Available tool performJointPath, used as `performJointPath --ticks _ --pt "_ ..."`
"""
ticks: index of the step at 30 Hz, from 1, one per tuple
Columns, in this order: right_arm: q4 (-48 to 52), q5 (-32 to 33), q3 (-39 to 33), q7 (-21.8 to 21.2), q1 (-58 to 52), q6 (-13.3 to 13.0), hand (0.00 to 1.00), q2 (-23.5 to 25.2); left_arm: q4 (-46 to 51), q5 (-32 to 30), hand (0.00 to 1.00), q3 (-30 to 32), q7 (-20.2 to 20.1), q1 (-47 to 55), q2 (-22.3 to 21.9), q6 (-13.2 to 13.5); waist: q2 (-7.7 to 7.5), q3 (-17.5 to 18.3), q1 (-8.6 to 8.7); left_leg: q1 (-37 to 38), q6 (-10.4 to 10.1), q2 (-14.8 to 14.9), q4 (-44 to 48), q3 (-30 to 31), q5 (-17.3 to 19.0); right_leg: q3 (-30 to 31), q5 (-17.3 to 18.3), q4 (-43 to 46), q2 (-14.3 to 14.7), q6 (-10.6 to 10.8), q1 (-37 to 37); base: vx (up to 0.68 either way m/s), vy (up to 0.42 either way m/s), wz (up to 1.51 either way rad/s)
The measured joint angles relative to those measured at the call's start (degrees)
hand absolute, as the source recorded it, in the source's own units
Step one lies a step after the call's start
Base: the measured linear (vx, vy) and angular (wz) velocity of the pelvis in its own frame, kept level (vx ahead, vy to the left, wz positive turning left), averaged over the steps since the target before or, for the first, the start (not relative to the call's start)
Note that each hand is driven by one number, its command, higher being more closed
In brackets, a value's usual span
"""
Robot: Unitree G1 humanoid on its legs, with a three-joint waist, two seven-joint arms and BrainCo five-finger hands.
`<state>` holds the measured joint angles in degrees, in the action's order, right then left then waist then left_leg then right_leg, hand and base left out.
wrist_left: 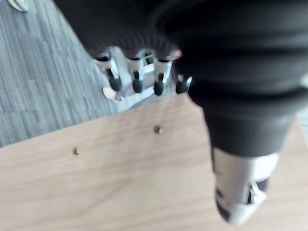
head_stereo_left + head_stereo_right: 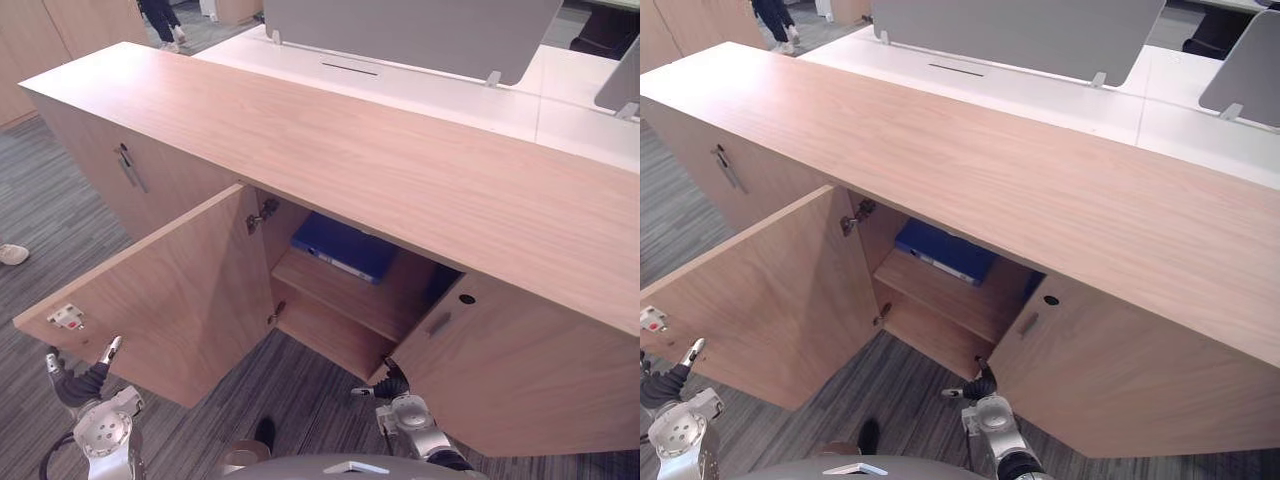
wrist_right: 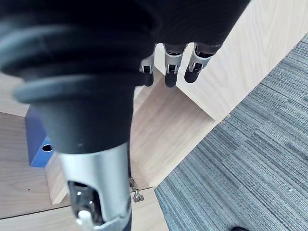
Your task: Walk over to the cabinet, pick up the folder, carry it to the office cabinet, place the folder inside the office cabinet, then close the office cabinet door
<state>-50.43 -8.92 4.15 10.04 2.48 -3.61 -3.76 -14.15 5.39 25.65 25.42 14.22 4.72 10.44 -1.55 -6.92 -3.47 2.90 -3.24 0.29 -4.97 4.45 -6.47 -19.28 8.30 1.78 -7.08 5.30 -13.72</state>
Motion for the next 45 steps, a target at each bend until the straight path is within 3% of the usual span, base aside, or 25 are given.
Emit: performJointPath --ticks 28,45 --pt "-0.01 -0.47 -0.39 0.23 -0.12 0.04 0.00 0.94 4.69 2.54 0.00 7.08 3.35 -1.24 -0.71 1.41 -0.89 -0.22 0.22 0.41 -0.23 0.43 -0.03 -1.19 0.52 1.36 -0.19 -0.53 0.47 -0.28 0.04 0.00 -0.011 -0.02" --pt "-0.01 -0.49 -0.69 0.11 -0.22 0.05 0.00 0.96 4.33 2.96 0.00 4.43 1.40 -1.05 -0.80 1.40 -1.17 -0.19 0.25 0.84 -0.41 0.52 -0.04 -1.68 0.73 1.83 -0.19 -0.50 0.45 -0.28 -0.10 0.00 -0.004 -0.01"
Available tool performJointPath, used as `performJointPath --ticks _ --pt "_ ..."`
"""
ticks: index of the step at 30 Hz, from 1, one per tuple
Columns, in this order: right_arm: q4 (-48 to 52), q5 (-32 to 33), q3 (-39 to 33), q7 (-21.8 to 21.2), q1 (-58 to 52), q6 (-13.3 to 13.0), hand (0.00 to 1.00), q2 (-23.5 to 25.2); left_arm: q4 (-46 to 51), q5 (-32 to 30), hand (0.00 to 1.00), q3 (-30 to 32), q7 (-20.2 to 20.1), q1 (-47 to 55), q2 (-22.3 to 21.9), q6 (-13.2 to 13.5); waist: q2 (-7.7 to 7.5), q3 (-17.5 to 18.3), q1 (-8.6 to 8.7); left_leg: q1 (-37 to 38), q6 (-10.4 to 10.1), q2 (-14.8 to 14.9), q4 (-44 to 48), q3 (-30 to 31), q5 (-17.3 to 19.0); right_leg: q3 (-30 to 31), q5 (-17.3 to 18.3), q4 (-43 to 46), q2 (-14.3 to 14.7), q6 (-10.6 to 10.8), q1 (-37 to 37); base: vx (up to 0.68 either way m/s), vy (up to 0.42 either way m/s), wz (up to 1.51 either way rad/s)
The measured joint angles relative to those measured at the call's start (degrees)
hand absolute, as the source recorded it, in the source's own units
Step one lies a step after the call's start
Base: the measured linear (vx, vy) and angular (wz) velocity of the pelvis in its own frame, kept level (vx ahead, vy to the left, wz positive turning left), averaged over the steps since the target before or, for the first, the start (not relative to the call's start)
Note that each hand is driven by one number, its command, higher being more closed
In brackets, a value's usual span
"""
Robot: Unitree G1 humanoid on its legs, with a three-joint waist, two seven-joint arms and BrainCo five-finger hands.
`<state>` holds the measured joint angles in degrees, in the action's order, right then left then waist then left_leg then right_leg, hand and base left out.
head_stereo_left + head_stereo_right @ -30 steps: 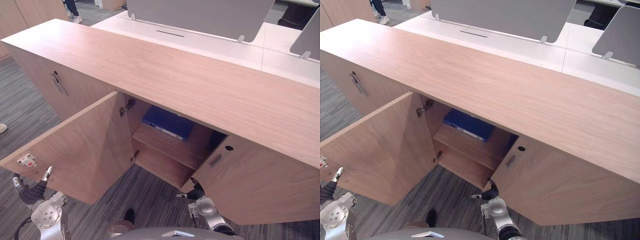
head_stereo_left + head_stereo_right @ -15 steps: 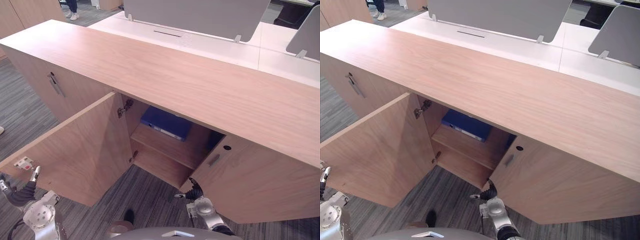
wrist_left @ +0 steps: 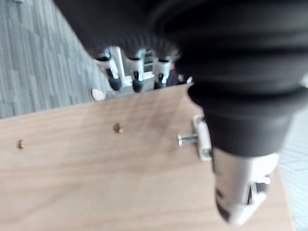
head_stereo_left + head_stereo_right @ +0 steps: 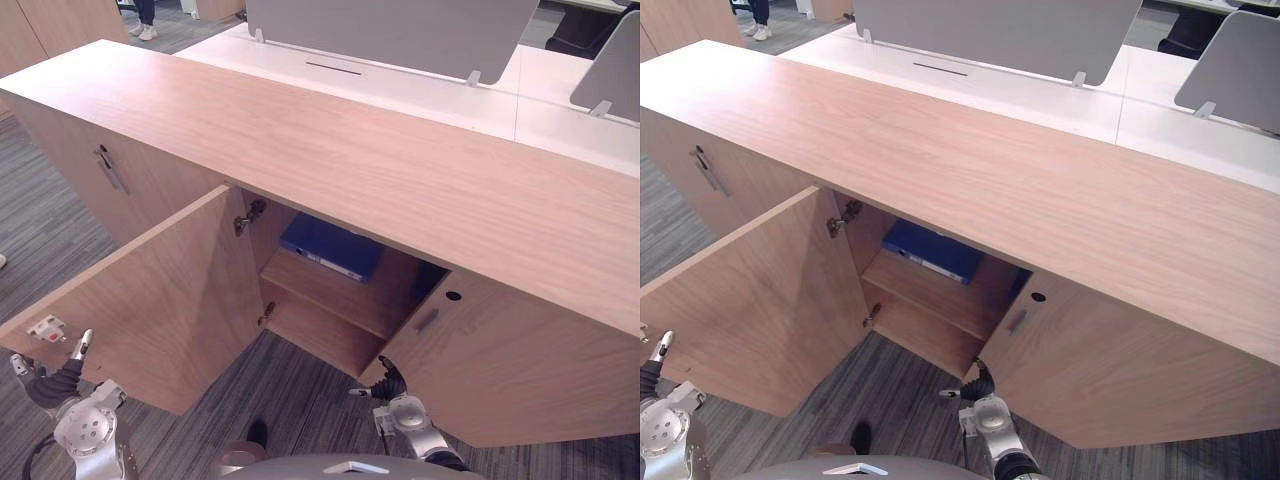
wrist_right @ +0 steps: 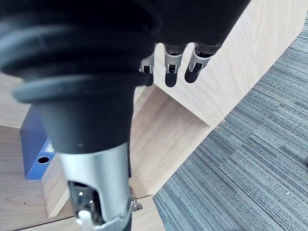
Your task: Walk over to the cabinet, pick up the folder, carry it to the office cabinet, place the folder inside the office cabinet, then close the office cabinet door
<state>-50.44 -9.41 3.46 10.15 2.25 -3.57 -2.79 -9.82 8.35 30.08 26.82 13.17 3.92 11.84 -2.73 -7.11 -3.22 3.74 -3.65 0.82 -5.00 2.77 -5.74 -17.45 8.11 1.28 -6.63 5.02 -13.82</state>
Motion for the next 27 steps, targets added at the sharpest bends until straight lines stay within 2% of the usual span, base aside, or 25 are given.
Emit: performJointPath --ticks 11,27 --pt "0.00 -0.01 -0.34 -0.19 -2.37 0.10 0.00 0.03 -0.04 0.57 0.00 -2.23 -1.47 1.98 0.49 0.05 -0.08 0.09 -0.29 0.02 0.01 0.11 0.00 -0.11 -0.02 0.09 -0.02 0.08 -0.06 0.04 0.07 0.00 0.000 0.00" --pt "-0.05 -0.02 -0.26 -1.34 -3.89 1.31 0.00 -0.03 0.16 7.65 0.00 -6.68 -3.53 4.59 0.78 1.55 0.23 1.76 -1.21 -0.03 0.59 0.30 0.01 -1.63 -0.51 2.05 -1.04 0.10 -0.16 0.28 1.25 -0.02 0.000 -0.05"
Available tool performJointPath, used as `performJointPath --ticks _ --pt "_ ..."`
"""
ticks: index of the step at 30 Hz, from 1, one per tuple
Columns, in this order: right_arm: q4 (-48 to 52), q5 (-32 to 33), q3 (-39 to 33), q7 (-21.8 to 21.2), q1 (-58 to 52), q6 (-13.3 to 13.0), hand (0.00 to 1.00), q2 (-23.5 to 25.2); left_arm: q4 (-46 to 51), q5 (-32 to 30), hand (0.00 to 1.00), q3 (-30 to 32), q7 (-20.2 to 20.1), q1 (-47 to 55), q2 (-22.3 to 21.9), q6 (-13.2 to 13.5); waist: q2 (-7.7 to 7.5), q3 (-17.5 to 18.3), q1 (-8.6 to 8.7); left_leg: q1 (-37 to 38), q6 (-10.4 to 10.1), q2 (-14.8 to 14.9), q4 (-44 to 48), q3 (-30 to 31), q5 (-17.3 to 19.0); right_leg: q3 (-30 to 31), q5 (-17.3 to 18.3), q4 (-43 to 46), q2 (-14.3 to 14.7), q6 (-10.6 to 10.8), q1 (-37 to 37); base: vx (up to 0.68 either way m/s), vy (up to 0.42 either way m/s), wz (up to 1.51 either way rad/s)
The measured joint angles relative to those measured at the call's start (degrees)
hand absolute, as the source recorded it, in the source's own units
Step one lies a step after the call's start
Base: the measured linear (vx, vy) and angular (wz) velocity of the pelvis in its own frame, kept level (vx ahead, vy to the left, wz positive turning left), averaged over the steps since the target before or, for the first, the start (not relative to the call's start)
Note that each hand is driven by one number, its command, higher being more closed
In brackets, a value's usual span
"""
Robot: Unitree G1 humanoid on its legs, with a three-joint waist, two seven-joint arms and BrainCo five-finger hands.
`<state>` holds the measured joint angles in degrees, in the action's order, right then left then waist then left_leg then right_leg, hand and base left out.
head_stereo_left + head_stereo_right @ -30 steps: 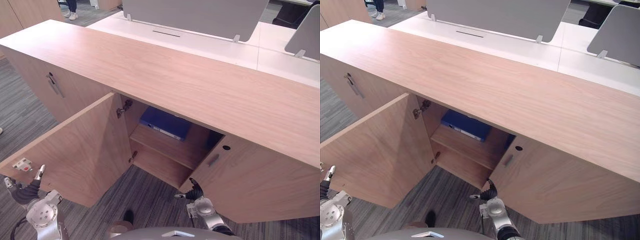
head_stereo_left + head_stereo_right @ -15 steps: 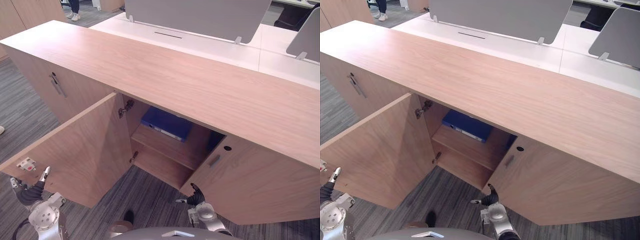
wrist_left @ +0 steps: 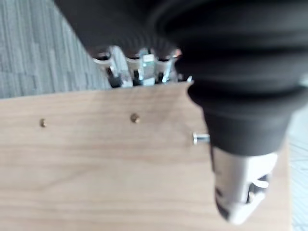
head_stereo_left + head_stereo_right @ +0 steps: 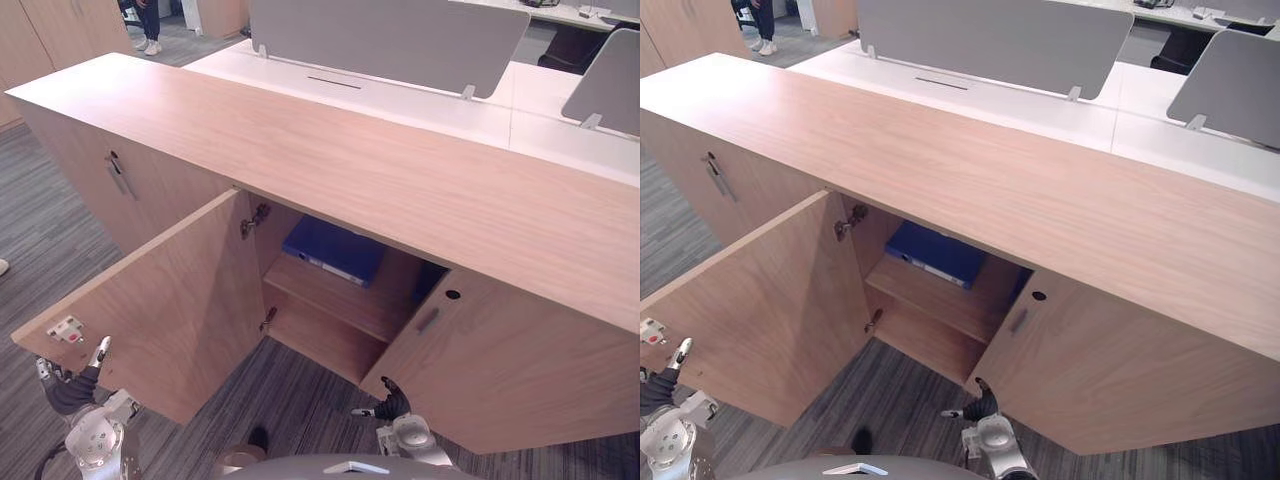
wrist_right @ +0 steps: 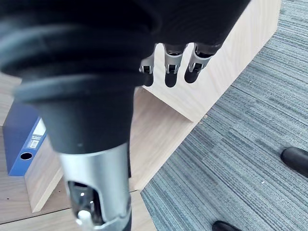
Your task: Walk over to the cabinet, pick up the folder, carry it to the office cabinet, place the folder inside the office cabinet, then close the office cabinet door
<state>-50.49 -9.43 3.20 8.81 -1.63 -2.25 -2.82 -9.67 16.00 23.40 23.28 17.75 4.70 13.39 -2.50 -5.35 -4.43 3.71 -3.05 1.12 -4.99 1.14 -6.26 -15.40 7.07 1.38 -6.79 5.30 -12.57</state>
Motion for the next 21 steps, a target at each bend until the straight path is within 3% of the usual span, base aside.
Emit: performJointPath --ticks 9,21 --pt "0.00 0.00 0.17 -0.12 0.00 0.02 0.00 -0.01 0.01 0.23 0.00 -3.32 -1.79 0.66 0.16 0.00 0.88 0.53 -0.22 -0.52 0.31 -0.08 0.00 -0.16 -0.51 0.56 -0.67 0.03 -0.11 -0.13 0.62 -0.08 0.009 0.00" --pt "0.05 0.00 0.87 -1.19 -2.56 0.25 0.00 -0.14 -0.05 2.04 0.00 -8.79 -7.08 5.18 0.83 -0.98 2.98 1.51 -0.16 -1.21 0.30 0.09 0.00 -1.09 -0.52 2.87 -0.49 1.89 0.03 0.15 2.49 -0.05 0.005 0.00"
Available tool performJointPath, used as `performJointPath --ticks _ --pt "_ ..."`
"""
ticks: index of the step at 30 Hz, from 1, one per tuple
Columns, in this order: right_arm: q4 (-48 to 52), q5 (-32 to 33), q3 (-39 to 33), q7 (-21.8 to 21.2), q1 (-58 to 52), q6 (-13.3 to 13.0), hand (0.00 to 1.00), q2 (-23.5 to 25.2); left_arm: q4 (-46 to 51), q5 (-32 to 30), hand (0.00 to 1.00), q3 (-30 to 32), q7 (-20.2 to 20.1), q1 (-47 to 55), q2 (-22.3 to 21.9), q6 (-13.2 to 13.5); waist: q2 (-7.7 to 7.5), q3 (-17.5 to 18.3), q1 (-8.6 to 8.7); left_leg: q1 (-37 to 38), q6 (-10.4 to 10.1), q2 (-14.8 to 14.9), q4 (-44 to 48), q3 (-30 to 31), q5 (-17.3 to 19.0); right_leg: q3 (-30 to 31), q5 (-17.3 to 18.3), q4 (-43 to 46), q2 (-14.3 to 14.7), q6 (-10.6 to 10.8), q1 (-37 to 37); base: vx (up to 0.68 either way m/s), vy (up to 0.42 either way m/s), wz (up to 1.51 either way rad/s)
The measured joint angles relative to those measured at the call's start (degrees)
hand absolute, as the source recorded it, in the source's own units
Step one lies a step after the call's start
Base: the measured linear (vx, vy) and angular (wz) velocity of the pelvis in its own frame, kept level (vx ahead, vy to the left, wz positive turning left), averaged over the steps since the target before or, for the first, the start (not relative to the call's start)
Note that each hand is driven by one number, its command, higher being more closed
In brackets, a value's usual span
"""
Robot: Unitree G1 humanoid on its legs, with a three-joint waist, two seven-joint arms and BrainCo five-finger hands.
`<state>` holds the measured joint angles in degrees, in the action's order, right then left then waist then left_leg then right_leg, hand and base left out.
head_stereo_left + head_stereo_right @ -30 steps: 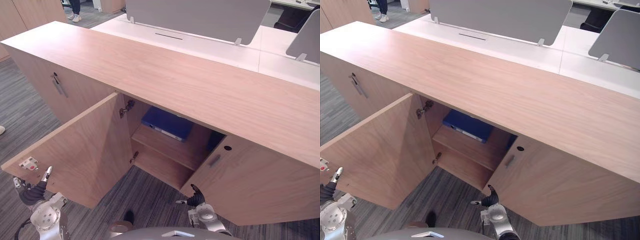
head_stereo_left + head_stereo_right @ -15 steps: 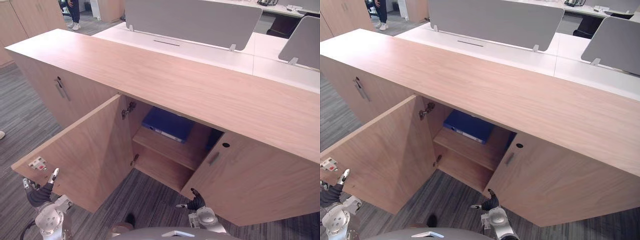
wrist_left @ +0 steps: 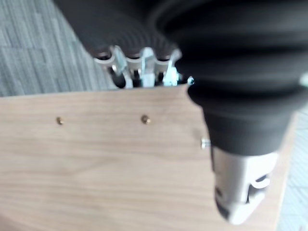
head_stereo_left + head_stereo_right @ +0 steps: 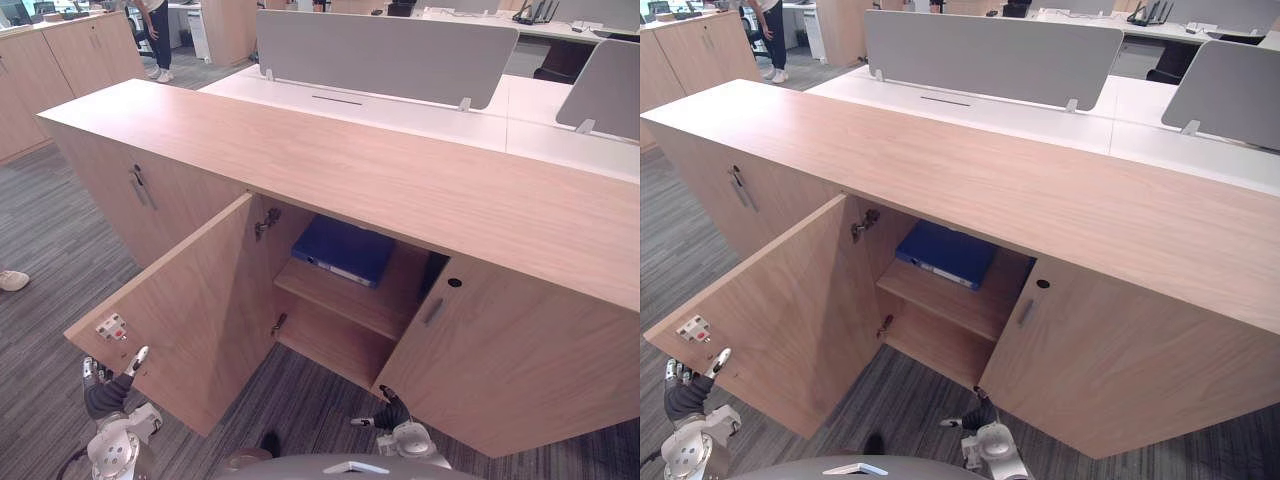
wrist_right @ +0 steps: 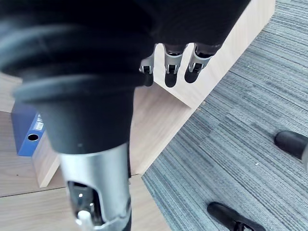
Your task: Walk over to the cabinet, pick up the folder, carry it to the office cabinet, place the folder inside the office cabinet, then close the office cabinet door
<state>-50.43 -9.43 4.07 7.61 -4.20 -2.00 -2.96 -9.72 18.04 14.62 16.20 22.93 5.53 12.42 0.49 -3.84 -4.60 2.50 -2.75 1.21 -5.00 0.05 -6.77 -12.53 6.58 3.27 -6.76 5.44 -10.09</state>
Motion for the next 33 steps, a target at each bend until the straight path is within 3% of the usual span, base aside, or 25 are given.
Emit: performJointPath --ticks 11,13,14,15,16,18,19,20,21,26,29,30,31,32,33 --pt "2.57 0.00 -2.06 -0.03 -2.34 -0.12 0.00 -0.47 -0.20 0.94 0.00 -4.17 -1.01 1.37 -0.01 -1.67 1.90 0.24 1.15 -3.91 -0.05 -0.37 0.01 -0.30 0.03 2.74 0.02 1.79 0.04 -0.01 5.13 -0.02 0.007 0.00" --pt "2.61 0.00 -2.35 -0.03 -2.56 -0.11 0.00 -0.39 -0.20 0.92 0.00 -5.32 -1.95 1.98 0.18 -1.88 1.90 0.22 1.71 -4.39 -0.58 -0.67 0.01 -0.72 0.45 3.29 0.04 1.69 -0.29 -0.05 5.68 -0.01 0.055 -0.04" --pt "2.66 0.00 -2.49 -0.04 -2.97 -0.17 0.00 -0.31 -0.90 0.92 0.00 -6.24 -3.04 2.03 0.68 -2.28 0.89 -0.04 1.81 -4.70 -0.37 -1.27 0.52 -2.23 1.19 4.11 0.07 1.54 -1.40 -0.21 6.40 0.02 0.095 -0.16" --pt "2.79 0.00 -2.58 -0.04 -3.10 -0.22 0.00 -0.62 -1.54 0.86 0.00 -6.88 -3.80 2.04 0.55 -2.50 1.27 0.01 1.82 -4.68 1.02 -1.49 1.27 -2.85 0.81 4.23 -0.11 1.56 -1.72 -0.28 6.52 0.05 0.088 -0.30" --pt "3.26 0.00 -2.60 -0.03 -3.47 -0.29 0.00 -1.52 -3.23 1.07 0.00 -8.34 -4.85 2.67 0.18 -3.15 2.82 0.65 2.16 -3.86 0.92 -1.43 0.14 -3.73 0.83 4.84 -0.32 1.20 -1.34 -0.26 6.40 0.07 0.068 -0.20" --pt "3.53 -0.01 -2.80 -0.07 -3.62 -0.29 0.00 -2.10 -3.47 0.94 0.00 -12.26 -6.98 2.99 1.30 -3.82 2.70 0.80 3.39 -4.21 0.31 -2.14 0.11 -4.76 1.30 5.87 -0.22 1.13 -1.92 -0.40 6.74 0.03 0.109 0.00" --pt "3.33 -0.02 -3.06 -0.12 -3.66 -0.31 0.00 -0.87 -3.39 0.70 0.00 -14.51 -8.61 3.59 2.01 -3.91 0.29 0.93 4.62 -5.14 -1.04 -3.57 1.20 -5.43 2.96 6.76 0.11 1.08 -4.44 -0.94 8.03 0.04 0.170 -0.18" --pt "3.99 -0.02 -3.59 -0.06 -4.15 -0.36 0.00 -0.51 -3.23 0.24 0.00 -16.32 -9.51 5.02 1.62 -3.77 0.67 1.24 4.24 -5.99 3.55 -3.57 7.28 -6.33 2.10 7.51 -0.18 1.63 -4.70 -0.56 9.22 0.07 0.115 -0.39" --pt "4.96 -0.02 -3.57 -0.22 -4.59 -0.41 0.00 -1.62 -2.89 0.11 0.00 -17.35 -9.65 6.29 0.81 -3.70 2.40 1.65 4.27 -4.17 1.08 -1.69 6.22 -6.31 5.57 7.76 -0.42 1.28 -3.53 -0.54 9.34 0.10 0.089 -0.43" --pt "5.64 0.10 -5.22 -0.08 -4.65 -0.48 0.00 -0.93 -3.14 -0.31 0.00 -20.99 -11.61 6.11 1.56 -4.45 1.60 1.75 6.72 -2.54 0.19 -3.61 0.47 -8.15 4.19 10.56 -1.12 2.65 -4.46 -0.37 11.92 -0.02 0.045 -0.10" --pt "6.98 0.18 -5.27 -0.01 -4.84 -0.59 0.00 -0.86 -3.14 -0.70 0.00 -22.82 -11.74 5.93 1.41 -4.90 1.85 1.50 8.53 -2.67 -0.78 -2.98 0.13 -9.76 4.88 10.64 -0.83 1.74 -4.17 -2.15 12.46 -0.07 0.012 -0.32" --pt "6.78 0.12 -5.26 -0.01 -4.95 -0.58 0.00 -0.49 -3.14 -0.97 0.00 -24.04 -11.98 5.38 1.76 -5.11 1.08 1.62 9.14 -3.16 -0.55 -3.26 1.59 -10.87 5.19 11.87 -0.97 0.76 -5.39 -4.05 13.10 -0.03 0.068 -0.69" --pt "7.22 0.59 -5.32 -0.01 -5.26 -0.94 0.00 -0.57 -3.12 -1.94 0.00 -26.03 -12.47 4.64 1.19 -5.20 1.73 1.58 9.01 -4.95 2.57 -2.27 9.22 -11.27 7.73 12.90 -1.74 -0.59 -4.45 -4.53 14.25 0.03 0.071 -0.75" --pt "8.09 0.49 -5.42 -0.03 -5.34 -0.97 0.00 -1.19 -2.98 -1.95 0.00 -26.61 -12.56 4.67 0.90 -5.07 3.34 1.74 9.04 -4.78 1.82 -1.09 8.37 -11.30 9.53 12.82 -2.12 -0.92 -3.08 -4.01 14.08 0.04 0.069 -0.86" --pt "8.22 0.70 -5.46 -0.10 -4.71 -0.83 0.00 -1.99 -3.27 -1.98 0.00 -27.57 -13.07 3.49 0.75 -5.20 4.69 1.50 9.60 -4.71 1.89 -0.25 6.53 -13.60 8.69 13.27 -2.53 1.16 -2.45 -2.95 15.74 0.01 0.019 -0.51"
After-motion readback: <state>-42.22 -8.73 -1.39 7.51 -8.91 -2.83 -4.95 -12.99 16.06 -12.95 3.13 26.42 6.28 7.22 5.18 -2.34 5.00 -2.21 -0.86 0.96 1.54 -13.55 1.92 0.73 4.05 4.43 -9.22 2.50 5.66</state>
